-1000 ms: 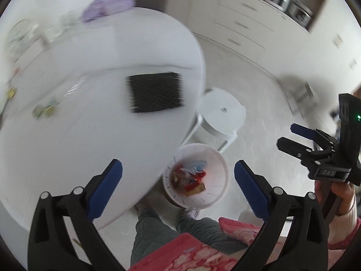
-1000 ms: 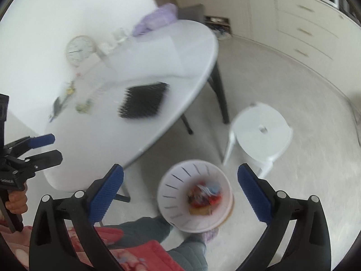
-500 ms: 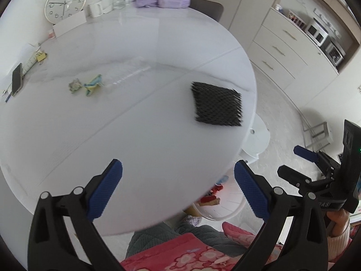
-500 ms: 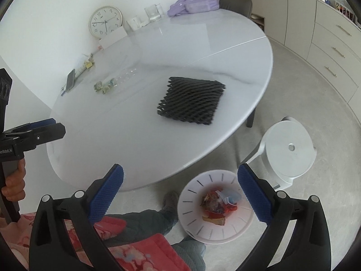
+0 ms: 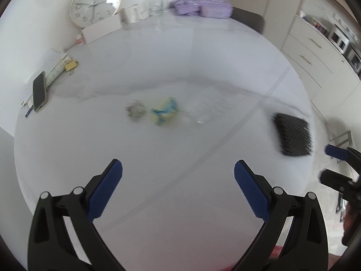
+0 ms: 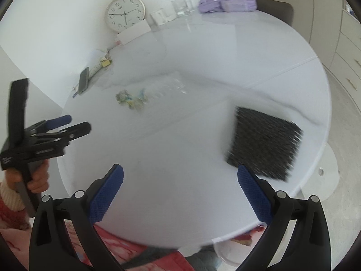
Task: Collect trash
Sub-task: 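Grasp the white crumpled tissue with the left gripper while the right gripper reaches the cloth, then close the right gripper on the yellow and blue cloth, then carry tissue and cloth over the bin and open both grippers, then move the left gripper to the clear plastic bottle and close on it, then grasp the black mesh pad with the right gripper while the left gripper holds the bottle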
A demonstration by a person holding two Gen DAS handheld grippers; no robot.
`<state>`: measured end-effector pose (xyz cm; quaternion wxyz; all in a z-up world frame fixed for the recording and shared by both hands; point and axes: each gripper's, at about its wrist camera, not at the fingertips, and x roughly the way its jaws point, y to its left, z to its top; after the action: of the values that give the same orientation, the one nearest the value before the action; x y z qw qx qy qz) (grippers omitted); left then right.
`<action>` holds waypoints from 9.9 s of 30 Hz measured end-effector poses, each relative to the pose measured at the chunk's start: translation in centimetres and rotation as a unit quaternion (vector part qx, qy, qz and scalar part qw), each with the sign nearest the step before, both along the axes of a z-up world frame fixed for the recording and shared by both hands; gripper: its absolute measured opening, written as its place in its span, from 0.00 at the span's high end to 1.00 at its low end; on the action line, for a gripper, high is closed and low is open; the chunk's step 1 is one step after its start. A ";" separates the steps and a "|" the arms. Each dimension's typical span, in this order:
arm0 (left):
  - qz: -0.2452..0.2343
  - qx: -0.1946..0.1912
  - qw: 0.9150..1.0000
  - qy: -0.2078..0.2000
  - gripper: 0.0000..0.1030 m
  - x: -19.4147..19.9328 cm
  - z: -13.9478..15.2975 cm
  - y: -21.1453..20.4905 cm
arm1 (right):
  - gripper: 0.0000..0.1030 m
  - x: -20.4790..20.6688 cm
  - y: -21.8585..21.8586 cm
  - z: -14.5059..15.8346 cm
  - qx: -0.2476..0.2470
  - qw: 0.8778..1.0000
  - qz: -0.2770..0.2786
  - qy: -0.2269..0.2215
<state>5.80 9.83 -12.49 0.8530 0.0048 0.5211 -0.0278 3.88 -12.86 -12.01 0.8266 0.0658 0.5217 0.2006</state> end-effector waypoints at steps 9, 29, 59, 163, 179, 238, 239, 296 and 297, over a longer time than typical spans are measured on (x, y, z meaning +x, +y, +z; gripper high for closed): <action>0.074 -0.045 0.996 0.024 0.21 9.8 -4.9 7.0 | 0.03 4.6 7.7 -0.1 -0.018 0.999 0.034 0.007; 0.112 -0.080 0.986 0.092 0.73 15.2 -10.9 8.9 | 0.03 10.2 13.6 -0.8 -0.062 0.987 0.149 0.020; 0.234 -0.148 0.957 0.085 0.72 5.0 -9.5 16.6 | 0.50 16.2 33.5 -11.4 -0.300 0.595 0.743 0.066; -0.265 -0.030 0.962 0.058 0.12 -12.8 0.7 -30.3 | 0.02 -14.3 -25.0 -5.1 0.041 0.973 -0.214 0.074; -0.186 -0.010 0.982 0.034 0.08 -7.2 0.6 -21.6 | 0.02 -10.5 -21.1 -1.9 0.042 0.975 -0.208 0.070; -0.368 -0.028 0.924 0.095 0.44 13.6 -7.2 -9.7 | 0.02 1.7 -4.6 -0.4 -0.051 0.970 -0.204 0.119; -0.347 -0.035 0.933 0.090 0.44 12.9 -6.5 -9.6 | 0.02 1.8 -4.6 -0.4 -0.052 0.972 -0.197 0.117; 0.093 -0.092 0.990 0.053 0.44 -7.2 -1.7 -15.2 | 0.86 12.9 -5.4 -7.3 -0.231 0.841 0.488 0.042; 0.089 -0.090 0.991 0.051 0.44 -7.3 -1.5 -15.4 | 0.86 13.0 -5.8 -6.7 -0.228 0.847 0.479 0.038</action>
<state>-1.48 -5.60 -13.98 0.8215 -0.1197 0.5575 0.0012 16.88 -18.68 -18.72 0.5992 -0.3750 0.5503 0.4444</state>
